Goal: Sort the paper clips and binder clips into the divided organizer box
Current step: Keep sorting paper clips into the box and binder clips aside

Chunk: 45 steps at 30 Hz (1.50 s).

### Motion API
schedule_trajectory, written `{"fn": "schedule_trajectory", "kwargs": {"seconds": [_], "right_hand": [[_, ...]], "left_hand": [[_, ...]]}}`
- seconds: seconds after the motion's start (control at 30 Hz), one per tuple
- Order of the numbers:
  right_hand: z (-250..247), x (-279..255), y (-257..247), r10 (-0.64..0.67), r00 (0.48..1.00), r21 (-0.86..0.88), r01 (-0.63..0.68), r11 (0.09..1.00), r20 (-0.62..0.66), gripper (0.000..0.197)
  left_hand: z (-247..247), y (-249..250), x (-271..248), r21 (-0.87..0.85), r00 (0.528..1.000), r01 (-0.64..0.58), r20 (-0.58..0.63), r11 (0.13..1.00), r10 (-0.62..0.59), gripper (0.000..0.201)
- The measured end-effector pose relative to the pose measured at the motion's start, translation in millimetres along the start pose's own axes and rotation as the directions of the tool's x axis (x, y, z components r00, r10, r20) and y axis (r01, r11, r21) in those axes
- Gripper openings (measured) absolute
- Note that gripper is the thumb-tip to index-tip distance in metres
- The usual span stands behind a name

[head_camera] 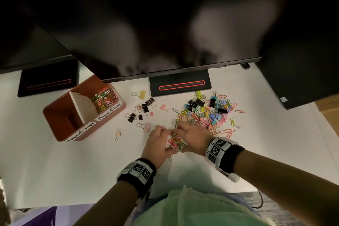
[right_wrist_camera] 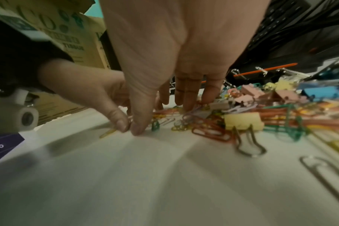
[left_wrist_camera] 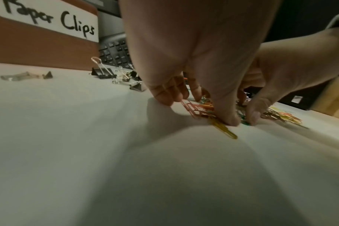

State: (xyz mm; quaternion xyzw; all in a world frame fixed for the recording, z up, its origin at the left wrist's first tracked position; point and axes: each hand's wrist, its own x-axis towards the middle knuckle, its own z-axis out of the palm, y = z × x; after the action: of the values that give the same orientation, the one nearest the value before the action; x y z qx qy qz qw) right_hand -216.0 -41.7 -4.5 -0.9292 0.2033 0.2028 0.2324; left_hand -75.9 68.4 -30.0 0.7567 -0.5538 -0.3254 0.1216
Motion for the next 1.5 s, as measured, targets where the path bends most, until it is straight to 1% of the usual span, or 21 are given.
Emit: {"fn": "schedule_trajectory", "kwargs": {"seconds": [0.03, 0.1, 0.17, 0.2, 0.27, 0.37, 0.43, 0.53, 0.67, 0.73, 0.87, 0.93, 1.0, 1.1, 1.17, 1.27, 1.33, 1.4, 1.43, 1.47, 1.5], "right_hand": [[1, 3, 0, 0.008, 1.0, 0.022, -0.008, 1.0, -0.001, 0.064], [1, 9, 1, 0.011, 0.999, 0.077, -0.008, 0.997, -0.037, 0.045], [2, 14, 4, 0.014, 0.997, 0.123, -0.005, 0.992, -0.07, 0.027], [1, 16, 5, 0.019, 0.997, 0.14, -0.009, 0.99, -0.071, 0.024], [-1, 19, 6, 0.04, 0.997, 0.138, -0.031, 0.99, -0.063, 0.022], [-4, 22, 9, 0.077, 0.995, 0.114, -0.07, 0.991, -0.058, 0.024], [-4, 23, 11, 0.083, 0.995, 0.123, -0.075, 0.99, -0.059, 0.025], [-2, 24, 13, 0.077, 0.996, 0.125, -0.07, 0.99, -0.053, 0.026], [-2, 20, 17, 0.088, 0.992, 0.164, -0.073, 0.984, -0.087, 0.025], [-5, 16, 18, 0.098, 0.99, 0.184, -0.078, 0.98, -0.103, 0.025], [-16, 6, 17, 0.104, 0.975, 0.23, -0.057, 0.971, -0.195, 0.024], [-27, 3, 14, 0.099, 0.963, 0.249, -0.034, 0.968, -0.253, 0.024], [-42, 7, 5, 0.064, 0.95, 0.242, 0.012, 0.97, -0.304, 0.025], [-69, 28, -19, 0.01, 0.94, 0.219, 0.069, 0.973, -0.342, 0.024], [-87, 51, -40, -0.018, 0.922, 0.238, 0.118, 0.964, -0.386, 0.022], [-112, 94, -79, -0.036, 0.9, 0.257, 0.162, 0.953, -0.434, 0.021], [-123, 124, -105, -0.011, 0.905, 0.275, 0.141, 0.951, -0.425, 0.023], [-129, 150, -126, 0.036, 0.914, 0.316, 0.103, 0.943, -0.404, 0.025], [-128, 162, -133, 0.056, 0.924, 0.334, 0.08, 0.939, -0.379, 0.025], [-127, 172, -137, 0.074, 0.938, 0.345, 0.051, 0.937, -0.338, 0.026], [-125, 179, -140, 0.085, 0.95, 0.351, 0.027, 0.936, -0.299, 0.029]], "left_hand": [[-1, -1, 1, -0.033, 1.0, -0.009, -0.019, 0.999, 0.008, 0.052], [-4, -5, 4, -0.086, 0.998, -0.031, -0.049, 0.996, 0.027, 0.035], [-6, -10, 6, -0.114, 0.997, -0.05, -0.058, 0.992, 0.043, 0.022], [-7, -11, 7, -0.112, 0.997, -0.055, -0.054, 0.992, 0.049, 0.018], [-10, -14, 10, -0.099, 0.998, -0.048, -0.048, 0.994, 0.043, 0.014], [-14, -19, 12, -0.108, 0.999, 0.0, -0.049, 0.994, -0.006, 0.014], [-15, -23, 14, -0.097, 0.999, 0.018, -0.026, 0.995, -0.021, 0.014], [-14, -25, 16, -0.068, 1.0, 0.016, -0.012, 0.998, -0.017, 0.015], [-13, -26, 13, -0.07, 1.0, 0.0, -0.03, 0.998, -0.003, 0.014], [-17, -27, 11, -0.118, 1.0, 0.007, -0.022, 0.993, -0.01, 0.015], [-36, -27, 5, -0.278, 1.0, 0.001, -0.012, 0.961, -0.004, 0.016], [-51, -26, 0, -0.288, 0.998, -0.036, -0.052, 0.957, 0.022, 0.015], [-72, -28, -7, -0.329, 0.994, -0.062, -0.109, 0.942, 0.027, 0.015], [-111, -37, -15, -0.461, 0.977, -0.033, -0.2, 0.887, -0.068, 0.014], [-138, -49, -17, -0.514, 0.953, -0.003, -0.262, 0.858, -0.153, 0.013], [-171, -71, -15, -0.612, 0.875, -0.007, -0.386, 0.791, -0.291, 0.015], [-186, -89, -9, -0.582, 0.817, 0.044, -0.447, 0.812, -0.364, 0.016], [-192, -104, -2, -0.566, 0.785, 0.122, -0.447, 0.815, -0.428, 0.015], [-193, -111, 2, -0.582, 0.783, 0.158, -0.418, 0.798, -0.46, 0.014], [-193, -117, 4, -0.583, 0.79, 0.2, -0.38, 0.788, -0.482, 0.013], [-192, -122, 5, -0.553, 0.807, 0.237, -0.346, 0.799, -0.479, 0.013]]}}
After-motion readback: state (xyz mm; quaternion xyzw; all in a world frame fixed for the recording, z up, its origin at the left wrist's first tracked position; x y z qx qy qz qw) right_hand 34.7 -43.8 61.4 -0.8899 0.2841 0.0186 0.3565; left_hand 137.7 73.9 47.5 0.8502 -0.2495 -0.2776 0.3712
